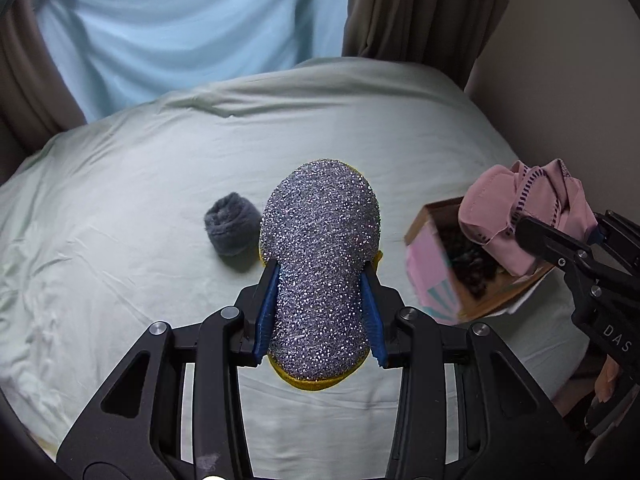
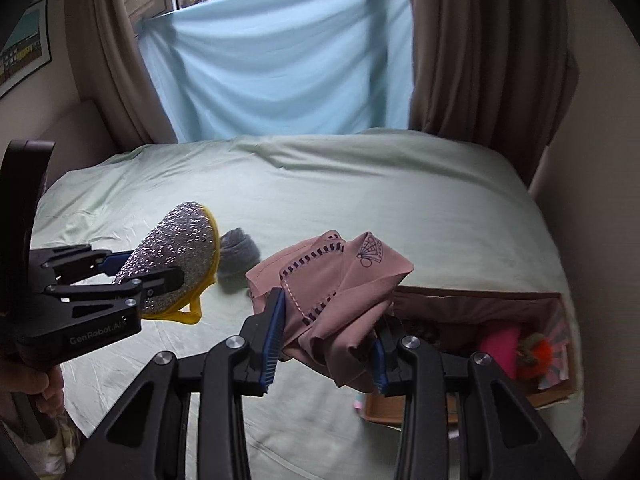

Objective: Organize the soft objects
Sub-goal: 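Carry sponge pad and pink cloth into the box and open both tools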

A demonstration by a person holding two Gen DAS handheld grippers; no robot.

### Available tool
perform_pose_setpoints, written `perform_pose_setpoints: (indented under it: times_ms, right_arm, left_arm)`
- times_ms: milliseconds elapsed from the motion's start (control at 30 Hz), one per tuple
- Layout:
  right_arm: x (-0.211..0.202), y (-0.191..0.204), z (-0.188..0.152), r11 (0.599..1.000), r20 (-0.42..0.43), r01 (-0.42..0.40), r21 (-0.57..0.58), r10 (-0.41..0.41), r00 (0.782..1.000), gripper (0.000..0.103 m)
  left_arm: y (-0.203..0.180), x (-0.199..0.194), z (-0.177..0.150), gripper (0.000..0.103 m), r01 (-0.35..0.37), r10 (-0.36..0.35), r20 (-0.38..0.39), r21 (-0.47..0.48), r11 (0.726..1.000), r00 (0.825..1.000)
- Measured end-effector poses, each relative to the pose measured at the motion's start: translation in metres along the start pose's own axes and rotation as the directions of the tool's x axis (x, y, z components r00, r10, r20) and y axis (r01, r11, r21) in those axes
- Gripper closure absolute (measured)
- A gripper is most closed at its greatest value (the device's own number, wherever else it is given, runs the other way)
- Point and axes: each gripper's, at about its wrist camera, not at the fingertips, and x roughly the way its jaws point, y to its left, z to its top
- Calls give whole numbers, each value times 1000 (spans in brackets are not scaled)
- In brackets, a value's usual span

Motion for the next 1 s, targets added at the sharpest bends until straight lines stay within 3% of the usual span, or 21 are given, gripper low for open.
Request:
perform_pose_setpoints:
  times_ms: [267, 433, 700, 1000]
  right_arm:
    - [-51, -87, -1, 996, 0, 58, 62, -58, 998, 69]
    - [-58, -145, -4, 992, -30, 97, 77, -95, 995, 69]
    - [-36, -211, -9, 979, -121, 144, 145, -127, 984, 69]
    - [22, -251, -14, 954, -235, 156, 255, -96, 967, 69]
  left_arm:
    - [-95, -6, 6, 68, 38, -39, -7, -30, 999, 999]
    - [-154, 6, 11, 68, 63, -64, -34, -33, 997, 997]
    - [-210, 54, 22, 68, 84, -86, -118, -22, 996, 989]
    - [-231, 118, 30, 68, 94, -92, -224, -4, 996, 970]
